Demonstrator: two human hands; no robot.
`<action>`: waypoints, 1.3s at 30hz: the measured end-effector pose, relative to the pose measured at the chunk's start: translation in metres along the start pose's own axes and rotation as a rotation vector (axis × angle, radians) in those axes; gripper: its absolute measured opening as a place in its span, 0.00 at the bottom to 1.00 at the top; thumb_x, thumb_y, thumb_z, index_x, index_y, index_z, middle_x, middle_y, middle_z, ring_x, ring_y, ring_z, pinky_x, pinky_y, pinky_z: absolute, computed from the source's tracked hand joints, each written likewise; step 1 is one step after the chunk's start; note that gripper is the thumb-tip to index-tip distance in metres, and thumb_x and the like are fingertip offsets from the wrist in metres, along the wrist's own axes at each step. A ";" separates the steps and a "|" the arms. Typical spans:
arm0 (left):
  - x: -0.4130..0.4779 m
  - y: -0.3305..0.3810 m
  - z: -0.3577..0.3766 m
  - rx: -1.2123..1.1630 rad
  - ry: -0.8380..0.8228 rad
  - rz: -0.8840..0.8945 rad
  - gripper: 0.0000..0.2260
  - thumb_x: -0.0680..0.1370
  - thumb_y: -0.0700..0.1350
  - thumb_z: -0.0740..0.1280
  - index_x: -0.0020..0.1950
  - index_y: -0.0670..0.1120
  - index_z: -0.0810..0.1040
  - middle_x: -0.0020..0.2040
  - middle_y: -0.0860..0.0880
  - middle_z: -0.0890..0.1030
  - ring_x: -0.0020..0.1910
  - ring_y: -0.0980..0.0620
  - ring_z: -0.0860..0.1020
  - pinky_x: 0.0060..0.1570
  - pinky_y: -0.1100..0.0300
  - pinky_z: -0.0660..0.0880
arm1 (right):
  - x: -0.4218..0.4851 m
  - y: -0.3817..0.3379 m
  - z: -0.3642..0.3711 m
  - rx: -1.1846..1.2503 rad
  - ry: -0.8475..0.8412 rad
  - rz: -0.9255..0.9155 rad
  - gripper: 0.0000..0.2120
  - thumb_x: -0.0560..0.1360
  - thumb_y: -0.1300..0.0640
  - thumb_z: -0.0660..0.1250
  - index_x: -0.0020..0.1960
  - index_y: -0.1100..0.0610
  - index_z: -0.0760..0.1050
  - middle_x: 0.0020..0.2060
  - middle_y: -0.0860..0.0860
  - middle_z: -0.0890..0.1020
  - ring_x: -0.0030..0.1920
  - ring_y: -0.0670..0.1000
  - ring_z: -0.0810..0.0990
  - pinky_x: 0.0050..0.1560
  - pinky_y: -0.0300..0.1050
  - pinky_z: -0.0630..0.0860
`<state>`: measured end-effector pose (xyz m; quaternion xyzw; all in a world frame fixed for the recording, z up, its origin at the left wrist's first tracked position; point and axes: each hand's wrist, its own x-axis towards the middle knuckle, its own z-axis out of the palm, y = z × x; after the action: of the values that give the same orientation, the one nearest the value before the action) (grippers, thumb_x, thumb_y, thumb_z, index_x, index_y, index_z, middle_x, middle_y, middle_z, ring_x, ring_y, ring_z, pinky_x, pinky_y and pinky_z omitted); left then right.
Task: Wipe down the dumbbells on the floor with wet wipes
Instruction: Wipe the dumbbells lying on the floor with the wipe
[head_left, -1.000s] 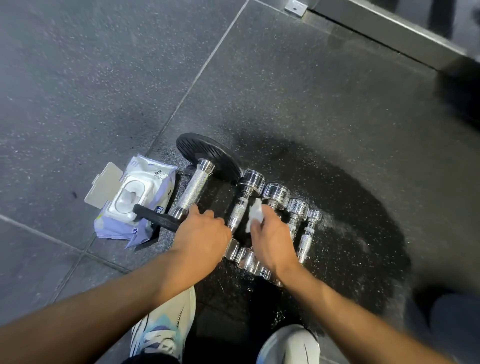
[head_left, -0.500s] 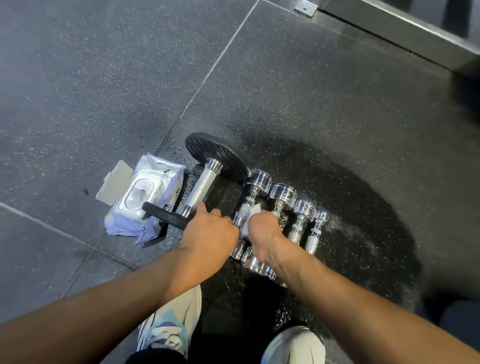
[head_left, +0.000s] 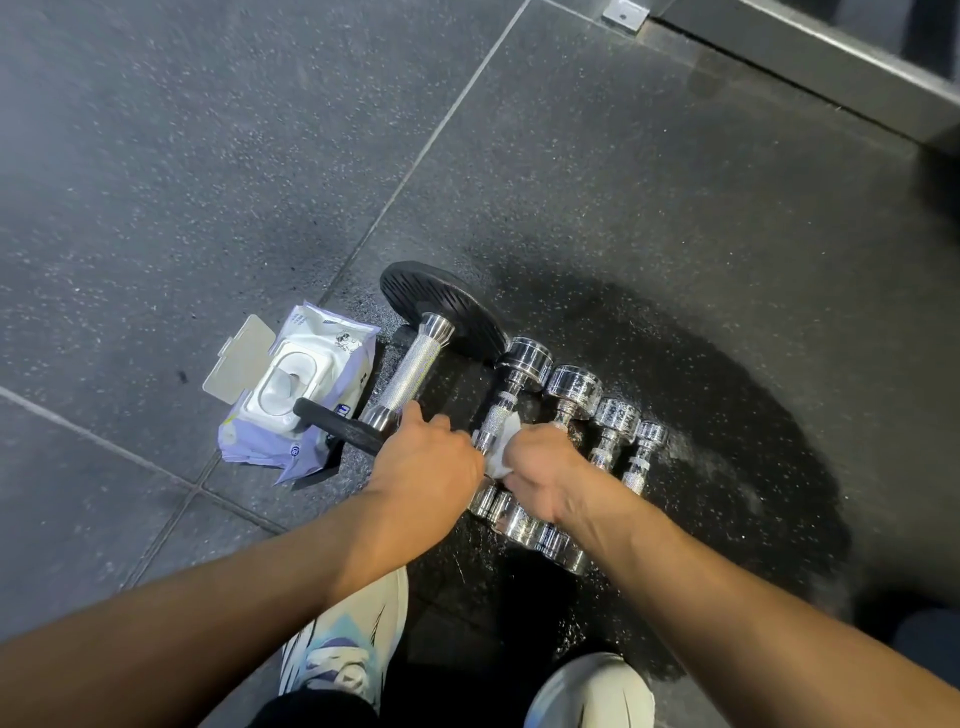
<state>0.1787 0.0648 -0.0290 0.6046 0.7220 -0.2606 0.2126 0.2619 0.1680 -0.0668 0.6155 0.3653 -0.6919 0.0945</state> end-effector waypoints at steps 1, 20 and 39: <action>0.000 0.000 -0.001 0.000 0.000 0.002 0.14 0.80 0.51 0.68 0.64 0.49 0.77 0.62 0.49 0.78 0.64 0.45 0.73 0.67 0.44 0.62 | -0.003 -0.002 -0.003 -0.023 -0.037 0.013 0.12 0.76 0.80 0.58 0.50 0.67 0.74 0.43 0.58 0.75 0.45 0.54 0.75 0.47 0.43 0.78; -0.002 0.000 -0.002 0.007 -0.005 0.000 0.16 0.81 0.53 0.67 0.66 0.47 0.76 0.61 0.49 0.79 0.63 0.46 0.73 0.67 0.44 0.63 | 0.015 0.031 -0.038 -1.509 -0.091 -1.123 0.36 0.77 0.74 0.58 0.79 0.46 0.63 0.79 0.41 0.61 0.80 0.46 0.56 0.81 0.51 0.54; -0.003 0.000 -0.004 -0.005 -0.032 -0.003 0.16 0.79 0.52 0.70 0.64 0.48 0.77 0.61 0.48 0.78 0.63 0.45 0.73 0.66 0.42 0.64 | 0.026 0.013 -0.050 -1.369 0.011 -1.152 0.31 0.78 0.63 0.48 0.81 0.57 0.59 0.81 0.51 0.59 0.81 0.51 0.56 0.78 0.49 0.61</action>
<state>0.1795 0.0652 -0.0242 0.5985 0.7203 -0.2687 0.2254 0.3028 0.1977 -0.0951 0.1489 0.9511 -0.2594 0.0772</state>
